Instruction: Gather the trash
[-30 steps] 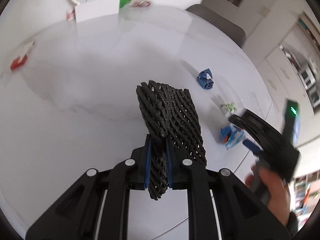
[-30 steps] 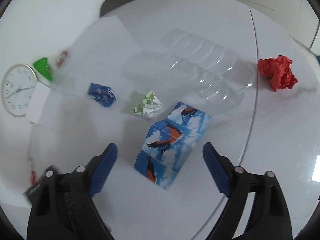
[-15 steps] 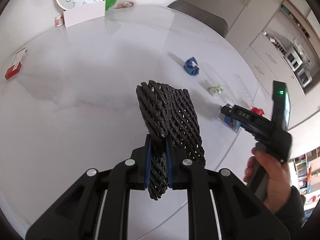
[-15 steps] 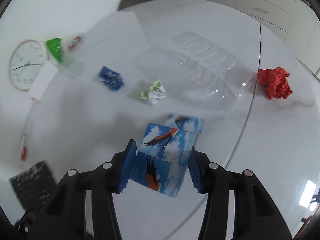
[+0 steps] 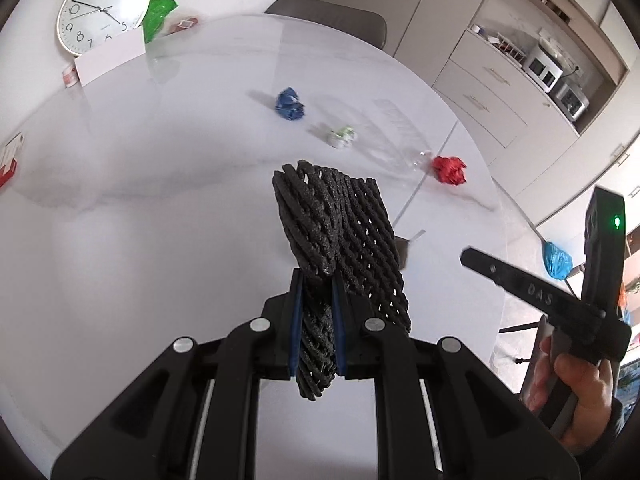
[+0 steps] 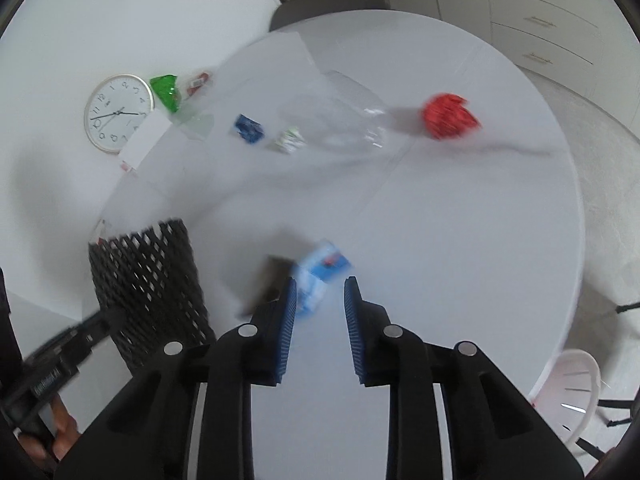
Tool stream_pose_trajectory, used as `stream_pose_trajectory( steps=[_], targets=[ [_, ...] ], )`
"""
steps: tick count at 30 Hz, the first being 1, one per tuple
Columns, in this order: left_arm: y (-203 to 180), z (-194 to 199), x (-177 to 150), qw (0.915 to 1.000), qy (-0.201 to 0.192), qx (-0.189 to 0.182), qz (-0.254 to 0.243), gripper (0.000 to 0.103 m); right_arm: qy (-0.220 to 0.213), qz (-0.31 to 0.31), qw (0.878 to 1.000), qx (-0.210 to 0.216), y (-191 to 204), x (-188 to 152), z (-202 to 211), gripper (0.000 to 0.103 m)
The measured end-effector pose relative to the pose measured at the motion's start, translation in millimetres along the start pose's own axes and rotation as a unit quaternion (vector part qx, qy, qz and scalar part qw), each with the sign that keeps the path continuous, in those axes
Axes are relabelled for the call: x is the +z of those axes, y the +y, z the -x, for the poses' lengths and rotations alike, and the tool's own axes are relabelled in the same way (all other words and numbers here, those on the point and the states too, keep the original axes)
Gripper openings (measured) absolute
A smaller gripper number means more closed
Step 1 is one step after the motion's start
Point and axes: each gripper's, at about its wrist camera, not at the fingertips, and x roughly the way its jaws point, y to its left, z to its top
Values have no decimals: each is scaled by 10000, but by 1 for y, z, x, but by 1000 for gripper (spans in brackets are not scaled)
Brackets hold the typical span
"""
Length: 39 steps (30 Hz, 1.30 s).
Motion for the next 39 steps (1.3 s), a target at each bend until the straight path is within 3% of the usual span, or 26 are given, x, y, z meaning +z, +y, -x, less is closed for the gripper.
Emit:
stream_pose_trajectory(
  steps=[4, 12, 18, 24, 25, 27, 30, 39],
  targets=[
    [-8, 4, -4, 9999, -46, -7, 121, 13, 35, -75, 10000, 1, -18, -10, 9, 29],
    [6, 13, -6, 9996, -132, 113, 218, 13, 166, 56, 9998, 71, 4, -14, -4, 73],
    [28, 17, -5, 9997, -122, 170, 128, 13, 202, -80, 9997, -140, 40, -4, -42, 83],
    [49, 13, 2, 9999, -15, 135, -67, 13, 327, -61, 9975, -628, 60, 4, -88, 80],
    [51, 13, 3, 9999, -7, 123, -87, 13, 340, 7, 9972, -671, 62, 3, -92, 74],
    [55, 12, 6, 9999, -3, 84, -135, 13, 425, 178, 9965, -704, 63, 3, -97, 50],
    [56, 11, 8, 9998, -10, 64, -201, 13, 481, 348, 9961, -655, 62, 2, -97, 36],
    [36, 9, 5, 9994, 81, -109, -315, 13, 396, 293, 9982, -345, 44, -3, -66, 32]
  ],
)
